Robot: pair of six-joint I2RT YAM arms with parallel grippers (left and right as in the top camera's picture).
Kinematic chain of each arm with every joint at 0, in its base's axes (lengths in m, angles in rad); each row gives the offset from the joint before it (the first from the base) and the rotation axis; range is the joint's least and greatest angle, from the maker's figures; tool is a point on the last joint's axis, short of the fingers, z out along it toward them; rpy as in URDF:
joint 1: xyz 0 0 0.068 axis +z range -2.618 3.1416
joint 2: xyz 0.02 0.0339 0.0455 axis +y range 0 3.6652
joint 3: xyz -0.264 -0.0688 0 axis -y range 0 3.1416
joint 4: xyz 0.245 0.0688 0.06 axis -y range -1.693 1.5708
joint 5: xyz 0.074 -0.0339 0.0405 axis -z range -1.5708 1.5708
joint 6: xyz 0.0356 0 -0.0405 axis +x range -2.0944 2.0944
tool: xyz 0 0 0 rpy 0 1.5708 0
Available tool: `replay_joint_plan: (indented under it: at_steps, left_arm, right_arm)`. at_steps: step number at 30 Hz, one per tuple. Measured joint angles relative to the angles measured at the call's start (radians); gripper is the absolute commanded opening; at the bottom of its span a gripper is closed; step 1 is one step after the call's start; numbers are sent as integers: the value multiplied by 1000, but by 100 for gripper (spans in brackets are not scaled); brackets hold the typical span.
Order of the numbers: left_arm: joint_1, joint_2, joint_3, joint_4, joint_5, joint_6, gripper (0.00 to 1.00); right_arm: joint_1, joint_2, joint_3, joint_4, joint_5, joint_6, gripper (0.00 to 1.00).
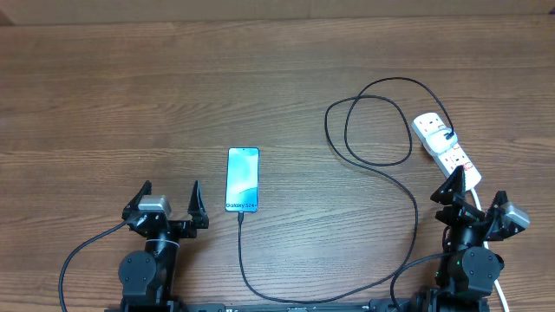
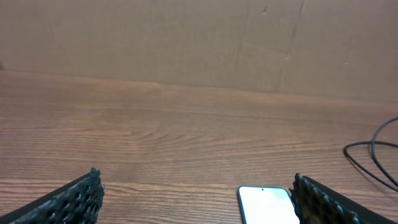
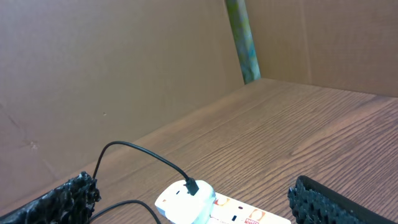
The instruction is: Plug charger to phone and switch on socket
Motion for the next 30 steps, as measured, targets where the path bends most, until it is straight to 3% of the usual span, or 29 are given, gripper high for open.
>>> replay_joint_plan:
  at_steps: [9,18,25,30]
  left_arm:
    - [0,0,0,0,0,0,99]
    - [0,0,0,0,0,0,100]
    - [0,0,0,0,0,0,100]
    - [0,0,0,0,0,0,100]
  right_arm:
    - [9,0,0,0,0,0,100]
    - [193,0,0,0,0,0,100]
    - [219,0,0,8,-29,-2,100]
    - [223,0,0,-11,-106,-142,100]
